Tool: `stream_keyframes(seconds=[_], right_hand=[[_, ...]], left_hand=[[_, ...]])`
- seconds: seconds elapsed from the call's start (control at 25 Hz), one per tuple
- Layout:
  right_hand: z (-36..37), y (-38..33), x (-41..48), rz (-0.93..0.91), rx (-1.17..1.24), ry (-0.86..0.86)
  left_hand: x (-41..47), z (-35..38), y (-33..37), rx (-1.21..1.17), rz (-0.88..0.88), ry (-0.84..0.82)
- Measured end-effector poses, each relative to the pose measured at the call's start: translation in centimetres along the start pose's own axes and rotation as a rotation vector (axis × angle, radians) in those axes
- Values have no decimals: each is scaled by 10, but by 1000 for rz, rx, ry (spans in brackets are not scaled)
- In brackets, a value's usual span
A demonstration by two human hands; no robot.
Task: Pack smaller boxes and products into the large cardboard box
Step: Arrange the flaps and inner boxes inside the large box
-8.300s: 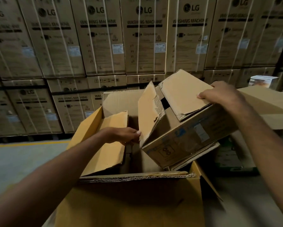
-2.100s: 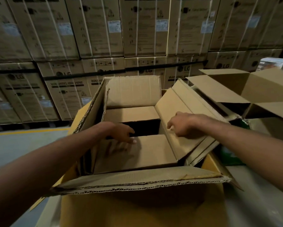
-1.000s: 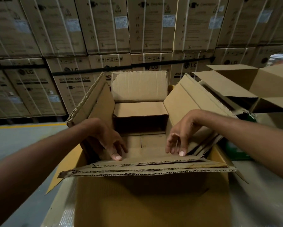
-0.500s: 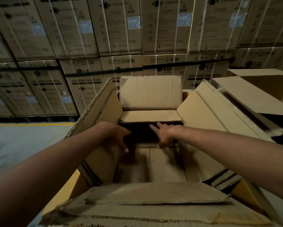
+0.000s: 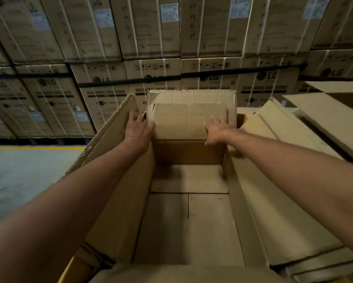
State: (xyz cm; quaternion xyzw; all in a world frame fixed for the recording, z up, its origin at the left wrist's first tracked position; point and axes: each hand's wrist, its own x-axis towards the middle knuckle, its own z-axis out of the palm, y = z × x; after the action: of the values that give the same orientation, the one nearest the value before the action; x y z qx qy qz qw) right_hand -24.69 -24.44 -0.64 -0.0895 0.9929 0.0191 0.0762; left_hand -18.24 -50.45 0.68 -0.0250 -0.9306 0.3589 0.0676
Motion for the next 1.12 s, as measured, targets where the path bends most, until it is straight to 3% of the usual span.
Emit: stream_keyframes(seconds=[0.08, 0.24, 0.48, 0.72, 1.12], right_hand=[[17, 15, 13, 16, -8, -34], [43, 38, -1, -28, -253, 240], [36, 55, -8, 32, -324, 134], [59, 55, 0, 35, -414, 144], [22, 39, -51, 4, -447, 164]], left_hand=[[9, 2, -2, 98, -42, 31], [26, 12, -2, 66, 12, 48], [48, 9, 9, 79, 22, -36], [48, 24, 9, -79, 30, -40], [9, -14, 41, -297, 288, -153]])
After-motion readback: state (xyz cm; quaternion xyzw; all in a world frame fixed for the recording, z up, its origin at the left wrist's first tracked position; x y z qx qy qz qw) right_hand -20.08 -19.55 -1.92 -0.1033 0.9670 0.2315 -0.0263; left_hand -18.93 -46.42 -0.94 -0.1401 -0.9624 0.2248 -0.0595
